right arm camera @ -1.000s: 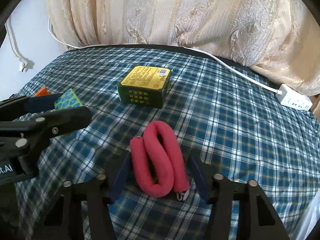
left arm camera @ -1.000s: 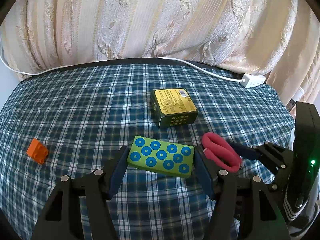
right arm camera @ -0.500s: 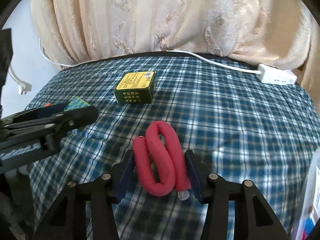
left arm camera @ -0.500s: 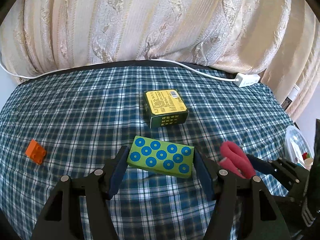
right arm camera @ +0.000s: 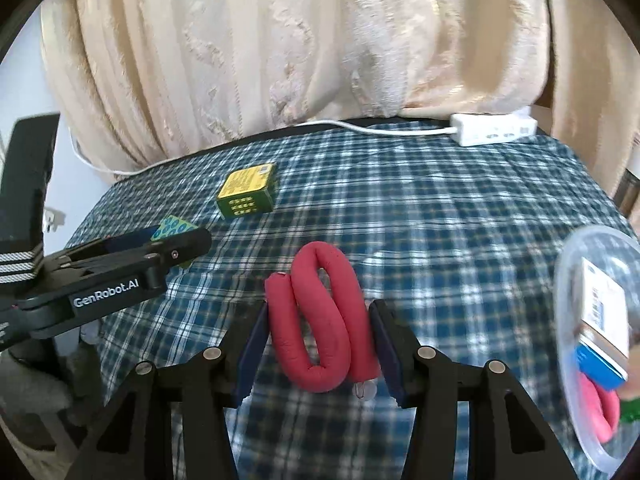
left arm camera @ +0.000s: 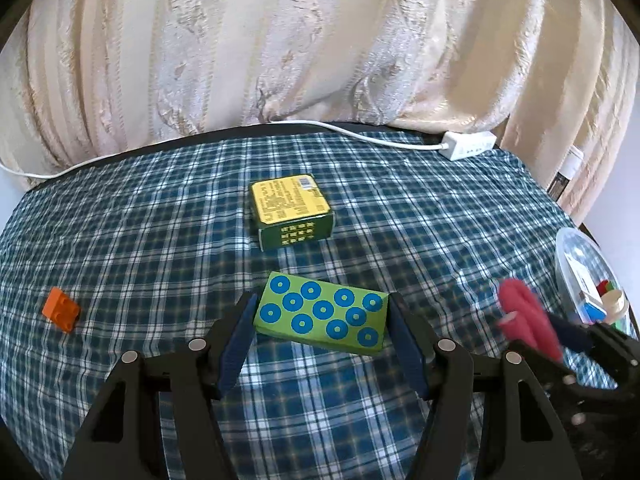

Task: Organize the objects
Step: 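Carry the pink tube with the right gripper while the left carries the lime block to the bowl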

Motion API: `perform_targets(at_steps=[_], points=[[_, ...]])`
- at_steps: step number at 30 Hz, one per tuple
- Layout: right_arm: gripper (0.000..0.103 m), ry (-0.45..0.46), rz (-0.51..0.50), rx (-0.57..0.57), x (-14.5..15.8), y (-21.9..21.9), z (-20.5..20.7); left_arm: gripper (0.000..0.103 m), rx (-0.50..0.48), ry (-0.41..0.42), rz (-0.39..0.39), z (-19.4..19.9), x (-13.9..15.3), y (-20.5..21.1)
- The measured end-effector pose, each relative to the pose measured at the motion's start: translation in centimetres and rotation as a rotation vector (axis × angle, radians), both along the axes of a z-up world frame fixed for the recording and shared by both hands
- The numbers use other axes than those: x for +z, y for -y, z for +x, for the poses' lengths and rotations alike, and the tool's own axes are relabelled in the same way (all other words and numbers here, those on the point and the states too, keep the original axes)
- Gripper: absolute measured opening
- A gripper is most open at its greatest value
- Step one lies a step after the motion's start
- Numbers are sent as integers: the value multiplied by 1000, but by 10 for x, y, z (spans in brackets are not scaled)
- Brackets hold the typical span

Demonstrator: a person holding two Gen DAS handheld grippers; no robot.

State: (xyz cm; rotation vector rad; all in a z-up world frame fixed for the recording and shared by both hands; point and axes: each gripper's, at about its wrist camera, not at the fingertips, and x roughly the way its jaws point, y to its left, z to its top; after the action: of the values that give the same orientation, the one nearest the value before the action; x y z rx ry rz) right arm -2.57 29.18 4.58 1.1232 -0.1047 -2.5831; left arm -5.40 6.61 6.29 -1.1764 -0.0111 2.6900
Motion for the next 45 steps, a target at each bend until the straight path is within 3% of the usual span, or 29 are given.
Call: perform_targets(at_steps=[23,45], points=[[54,-101,-81,-252,31,-107,44,65,-129,2,-19,17,8,-56],[54,-147,-87,-502,36,-206,56,65,-230,12,-35,25,10,-105]])
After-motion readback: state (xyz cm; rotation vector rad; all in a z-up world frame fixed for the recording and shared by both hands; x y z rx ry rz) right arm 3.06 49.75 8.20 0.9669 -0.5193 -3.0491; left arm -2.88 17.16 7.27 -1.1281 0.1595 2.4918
